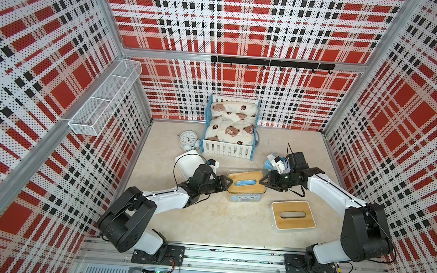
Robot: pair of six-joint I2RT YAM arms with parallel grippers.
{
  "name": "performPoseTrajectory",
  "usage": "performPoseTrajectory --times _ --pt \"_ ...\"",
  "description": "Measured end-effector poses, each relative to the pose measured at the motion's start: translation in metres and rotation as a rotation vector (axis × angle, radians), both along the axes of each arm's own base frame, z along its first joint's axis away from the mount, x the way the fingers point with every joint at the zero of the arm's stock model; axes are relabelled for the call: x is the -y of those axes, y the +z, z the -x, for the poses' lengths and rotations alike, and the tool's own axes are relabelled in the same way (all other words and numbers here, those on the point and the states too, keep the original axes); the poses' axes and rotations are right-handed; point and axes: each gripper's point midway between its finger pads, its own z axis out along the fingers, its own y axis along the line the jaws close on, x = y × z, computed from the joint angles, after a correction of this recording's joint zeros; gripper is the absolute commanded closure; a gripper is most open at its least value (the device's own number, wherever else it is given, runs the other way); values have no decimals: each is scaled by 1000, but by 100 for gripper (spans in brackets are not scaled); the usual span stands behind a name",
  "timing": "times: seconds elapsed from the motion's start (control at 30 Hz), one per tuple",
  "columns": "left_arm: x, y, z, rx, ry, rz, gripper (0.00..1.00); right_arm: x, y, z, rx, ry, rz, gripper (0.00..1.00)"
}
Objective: Put the tissue paper into the tissue box
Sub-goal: Close the box lid on the tissue box.
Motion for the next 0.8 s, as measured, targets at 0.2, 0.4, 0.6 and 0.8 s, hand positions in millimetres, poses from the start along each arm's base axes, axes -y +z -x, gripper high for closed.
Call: performPoseTrajectory --times 0.2,0.4,0.6,0.8 --pt "1 -1 1 2 5 -10 49 -2 0 1 -4 -34 -38 62" --pt "1 -2 1 4 12 -16 49 -2 -1 0 -10 -50 -44 62" --pt "0 -2 0 5 14 -17 49 -1 -1 0 3 -33 -21 57" --pt "0 -2 0 5 14 -19 49 -4 4 -12 38 -2 13 50"
